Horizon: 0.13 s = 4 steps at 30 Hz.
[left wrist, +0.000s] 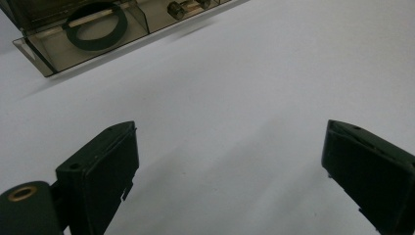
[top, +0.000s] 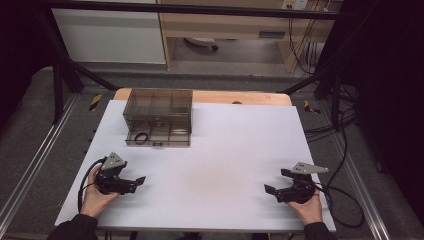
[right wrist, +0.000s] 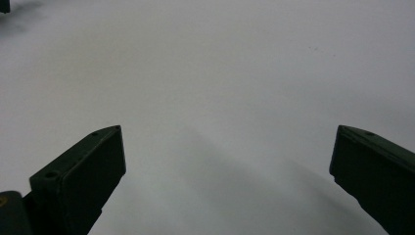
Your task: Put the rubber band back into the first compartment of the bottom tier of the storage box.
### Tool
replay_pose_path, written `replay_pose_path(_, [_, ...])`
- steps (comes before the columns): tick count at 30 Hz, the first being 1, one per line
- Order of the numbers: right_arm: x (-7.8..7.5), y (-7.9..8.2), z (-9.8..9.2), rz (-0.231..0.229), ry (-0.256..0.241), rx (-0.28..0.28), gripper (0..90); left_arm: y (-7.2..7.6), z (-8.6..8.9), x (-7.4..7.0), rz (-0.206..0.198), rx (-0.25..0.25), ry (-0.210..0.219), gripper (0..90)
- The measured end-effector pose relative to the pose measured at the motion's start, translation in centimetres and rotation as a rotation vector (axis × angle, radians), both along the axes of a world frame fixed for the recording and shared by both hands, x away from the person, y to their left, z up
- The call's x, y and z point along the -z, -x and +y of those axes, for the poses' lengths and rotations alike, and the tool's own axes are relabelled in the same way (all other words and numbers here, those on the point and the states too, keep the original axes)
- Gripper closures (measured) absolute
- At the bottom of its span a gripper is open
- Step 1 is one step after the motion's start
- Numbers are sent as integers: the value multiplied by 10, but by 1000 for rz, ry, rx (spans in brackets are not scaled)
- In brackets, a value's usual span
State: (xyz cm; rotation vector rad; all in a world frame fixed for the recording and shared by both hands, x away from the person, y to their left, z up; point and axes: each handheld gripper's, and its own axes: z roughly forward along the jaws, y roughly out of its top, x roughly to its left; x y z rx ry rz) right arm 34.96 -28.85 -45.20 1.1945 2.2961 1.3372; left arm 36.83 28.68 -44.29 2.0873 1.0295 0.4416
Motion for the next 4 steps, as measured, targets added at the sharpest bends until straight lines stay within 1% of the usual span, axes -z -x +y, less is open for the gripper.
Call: replay_pose_path(4, [0,0,0,3,0,0,8,0,-1,2,8,5,-2,65])
